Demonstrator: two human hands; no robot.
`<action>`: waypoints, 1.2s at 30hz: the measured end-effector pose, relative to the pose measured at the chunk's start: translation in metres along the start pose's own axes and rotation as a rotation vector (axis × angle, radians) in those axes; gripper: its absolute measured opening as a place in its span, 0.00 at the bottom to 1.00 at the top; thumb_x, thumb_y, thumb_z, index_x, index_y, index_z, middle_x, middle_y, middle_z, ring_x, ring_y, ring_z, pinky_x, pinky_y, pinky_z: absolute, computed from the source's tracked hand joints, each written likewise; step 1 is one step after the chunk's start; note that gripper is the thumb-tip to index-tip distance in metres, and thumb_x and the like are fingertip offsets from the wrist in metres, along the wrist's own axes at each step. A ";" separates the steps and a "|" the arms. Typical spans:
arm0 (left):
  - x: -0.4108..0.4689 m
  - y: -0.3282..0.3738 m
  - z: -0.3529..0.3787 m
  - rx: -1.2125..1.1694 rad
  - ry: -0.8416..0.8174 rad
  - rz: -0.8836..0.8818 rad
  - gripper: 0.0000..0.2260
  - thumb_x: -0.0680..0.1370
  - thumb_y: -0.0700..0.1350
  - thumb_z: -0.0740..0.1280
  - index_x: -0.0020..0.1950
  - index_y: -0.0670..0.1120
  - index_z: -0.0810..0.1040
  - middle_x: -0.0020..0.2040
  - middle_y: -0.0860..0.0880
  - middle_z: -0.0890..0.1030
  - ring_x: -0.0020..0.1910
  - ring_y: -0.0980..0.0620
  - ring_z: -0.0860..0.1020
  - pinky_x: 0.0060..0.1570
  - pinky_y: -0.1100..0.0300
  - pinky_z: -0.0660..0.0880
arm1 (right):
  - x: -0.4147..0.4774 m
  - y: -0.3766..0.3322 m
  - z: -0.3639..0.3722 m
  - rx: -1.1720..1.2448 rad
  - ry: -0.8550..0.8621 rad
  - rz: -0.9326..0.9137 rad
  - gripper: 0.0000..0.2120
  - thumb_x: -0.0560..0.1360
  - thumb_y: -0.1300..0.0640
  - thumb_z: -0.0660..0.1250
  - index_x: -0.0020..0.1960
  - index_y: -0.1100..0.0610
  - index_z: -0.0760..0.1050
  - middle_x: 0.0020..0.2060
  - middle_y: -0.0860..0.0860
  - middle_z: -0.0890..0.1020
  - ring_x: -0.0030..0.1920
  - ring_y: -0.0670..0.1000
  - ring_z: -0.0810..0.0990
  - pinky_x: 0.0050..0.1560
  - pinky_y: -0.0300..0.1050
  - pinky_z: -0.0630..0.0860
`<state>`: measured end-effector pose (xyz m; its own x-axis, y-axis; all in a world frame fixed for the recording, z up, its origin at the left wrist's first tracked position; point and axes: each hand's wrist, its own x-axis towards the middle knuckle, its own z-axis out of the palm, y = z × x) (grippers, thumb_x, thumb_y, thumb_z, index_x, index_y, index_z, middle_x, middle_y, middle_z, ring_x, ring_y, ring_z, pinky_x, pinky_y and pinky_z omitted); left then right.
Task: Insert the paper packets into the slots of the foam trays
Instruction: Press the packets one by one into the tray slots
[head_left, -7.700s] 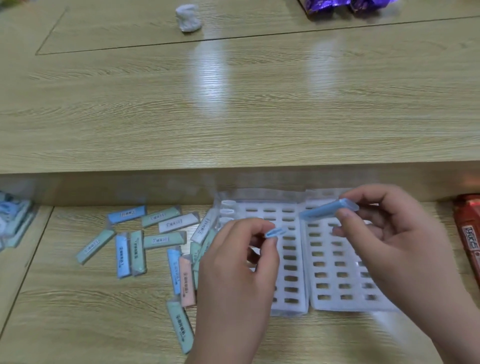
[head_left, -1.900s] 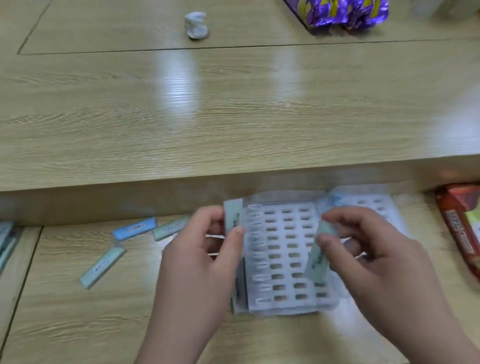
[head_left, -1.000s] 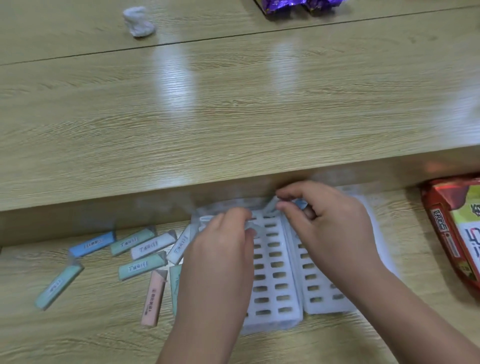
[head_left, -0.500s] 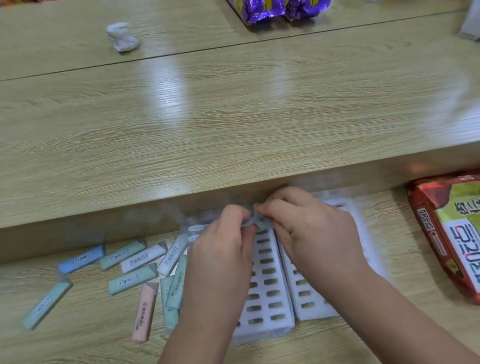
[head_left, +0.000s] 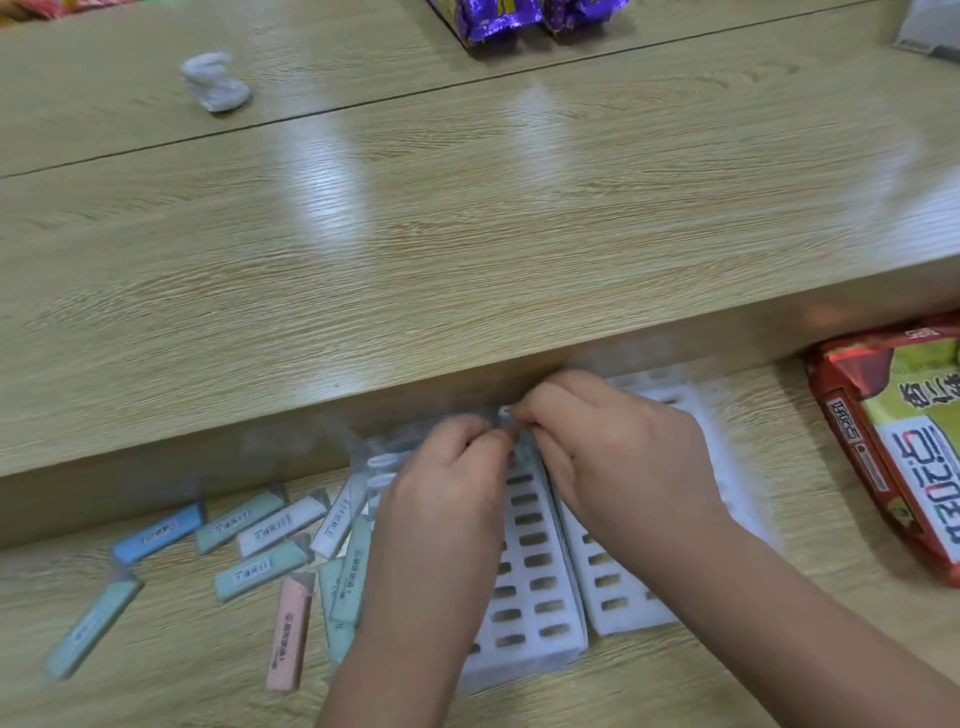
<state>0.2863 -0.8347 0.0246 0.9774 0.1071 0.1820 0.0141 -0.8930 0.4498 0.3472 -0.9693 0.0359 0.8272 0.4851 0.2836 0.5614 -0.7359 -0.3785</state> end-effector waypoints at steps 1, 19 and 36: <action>-0.001 0.001 0.001 0.011 -0.016 -0.017 0.12 0.72 0.36 0.74 0.55 0.43 0.83 0.51 0.48 0.80 0.39 0.49 0.79 0.31 0.54 0.78 | 0.000 0.001 -0.001 -0.006 -0.004 -0.014 0.04 0.71 0.62 0.72 0.43 0.53 0.81 0.38 0.48 0.82 0.29 0.53 0.77 0.22 0.43 0.69; -0.016 0.007 -0.007 0.207 -0.033 -0.023 0.27 0.63 0.37 0.78 0.62 0.50 0.82 0.41 0.50 0.78 0.36 0.49 0.76 0.28 0.60 0.62 | -0.004 -0.001 -0.004 -0.095 -0.115 -0.032 0.13 0.69 0.63 0.67 0.50 0.53 0.84 0.42 0.51 0.78 0.38 0.54 0.78 0.25 0.38 0.63; -0.110 -0.151 -0.065 0.052 0.046 -0.493 0.10 0.74 0.43 0.72 0.56 0.46 0.83 0.50 0.46 0.79 0.49 0.41 0.78 0.48 0.48 0.78 | -0.072 -0.214 0.093 -0.075 -0.305 0.222 0.19 0.62 0.63 0.72 0.53 0.60 0.85 0.53 0.58 0.85 0.27 0.53 0.82 0.19 0.41 0.71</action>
<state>0.1626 -0.6838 -0.0066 0.8416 0.5400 -0.0020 0.4836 -0.7519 0.4481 0.1698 -0.8031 0.0142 0.9043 0.4199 -0.0774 0.3735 -0.8658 -0.3329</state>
